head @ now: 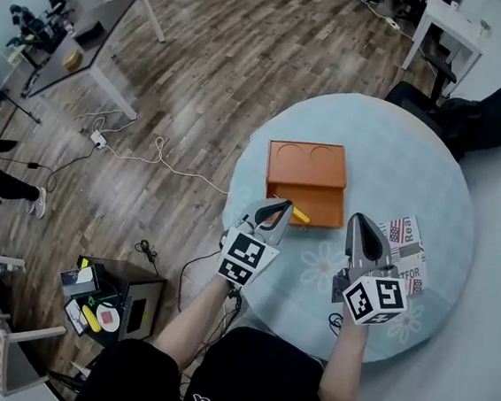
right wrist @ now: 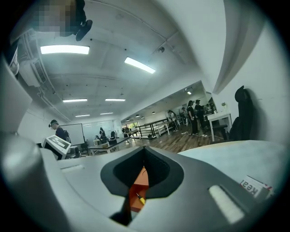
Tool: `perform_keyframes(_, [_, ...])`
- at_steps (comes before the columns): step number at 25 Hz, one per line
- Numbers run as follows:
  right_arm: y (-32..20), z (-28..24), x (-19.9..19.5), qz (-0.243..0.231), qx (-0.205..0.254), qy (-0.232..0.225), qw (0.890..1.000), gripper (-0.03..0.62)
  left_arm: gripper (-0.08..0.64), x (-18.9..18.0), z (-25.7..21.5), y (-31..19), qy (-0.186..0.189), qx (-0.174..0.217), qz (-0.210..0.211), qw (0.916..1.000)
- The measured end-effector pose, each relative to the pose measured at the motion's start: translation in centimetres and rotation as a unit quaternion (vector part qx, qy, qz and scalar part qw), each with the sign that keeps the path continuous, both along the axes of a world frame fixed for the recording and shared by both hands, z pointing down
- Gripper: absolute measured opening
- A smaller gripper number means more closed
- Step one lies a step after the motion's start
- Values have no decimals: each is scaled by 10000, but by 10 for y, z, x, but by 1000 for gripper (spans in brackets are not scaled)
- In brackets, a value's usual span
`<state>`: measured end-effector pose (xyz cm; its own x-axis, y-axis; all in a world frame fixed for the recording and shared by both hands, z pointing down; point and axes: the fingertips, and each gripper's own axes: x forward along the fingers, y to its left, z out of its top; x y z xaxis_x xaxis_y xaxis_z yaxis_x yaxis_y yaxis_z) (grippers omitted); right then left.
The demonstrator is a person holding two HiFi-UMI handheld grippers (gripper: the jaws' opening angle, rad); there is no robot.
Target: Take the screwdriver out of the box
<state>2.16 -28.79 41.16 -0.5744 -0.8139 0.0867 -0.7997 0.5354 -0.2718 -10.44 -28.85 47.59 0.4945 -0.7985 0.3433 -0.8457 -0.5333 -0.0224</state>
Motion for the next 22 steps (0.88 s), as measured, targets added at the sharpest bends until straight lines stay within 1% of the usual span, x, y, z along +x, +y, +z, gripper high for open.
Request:
perform_keyframes(1, [0,3,5,34,-40,-11,10000,9,5,4,3,-3,-112,7,180,9998])
perform_keyframes(3, [-2,9,16,111,-130,-24,9999,9,6,9,13,-12,-471,-25,481,9977])
perform_keyframes(5, [-6,13,26,181,-187,-20,9997,9,6,13,28,-24,-870,-92,754,9933])
perform_keyframes(7, [-9,19,35,242,-258,-22,9994,9,6,16,45,-35,-1256,-175,1017,9867])
perform_keyframes(9, [-10,30,42,294,-369,-28,9989,9,6,19,65,-43,-1641,-317,1350,9766])
perform_keyframes(10, [-10,35,45,320,-424,-32,9986,9,15,22,77,-45,-1829,-414,1568,9697])
perform_keyframes(11, [-11,38,48,343,-469,-31,9983,9,26,25,89,-46,-2029,-513,1809,9610])
perform_keyframes(12, [-12,41,50,362,-500,-23,9981,9,40,28,102,-46,-2261,-597,2061,9502])
perform_keyframes(13, [-14,43,54,375,-518,-12,9980,9,49,31,115,-46,-2551,-658,2324,9363])
perform_keyframes(14, [-16,45,57,389,-528,-4,9978,9,55,33,128,-46,-2907,-697,2600,9182])
perform_keyframes(15, [-17,46,60,408,-538,1,9977,9,61,34,141,-45,-3311,-717,2881,8957])
perform_keyframes(17, [-20,48,65,461,-563,4,9973,9,72,32,165,-43,-4080,-747,3409,8436])
perform_keyframes(19, [-21,50,68,514,-593,13,9969,9,78,30,184,-40,-4640,-816,3859,7932])
perform_keyframes(20, [-22,51,70,537,-607,20,9967,9,81,29,193,-37,-4833,-887,4063,7704])
perform_keyframes(21, [-22,52,71,560,-621,25,9965,9,83,28,202,-35,-4968,-984,4249,7503])
perform_keyframes(22, [-22,53,73,584,-634,28,9963,9,83,27,210,-33,-5062,-1094,4410,7330])
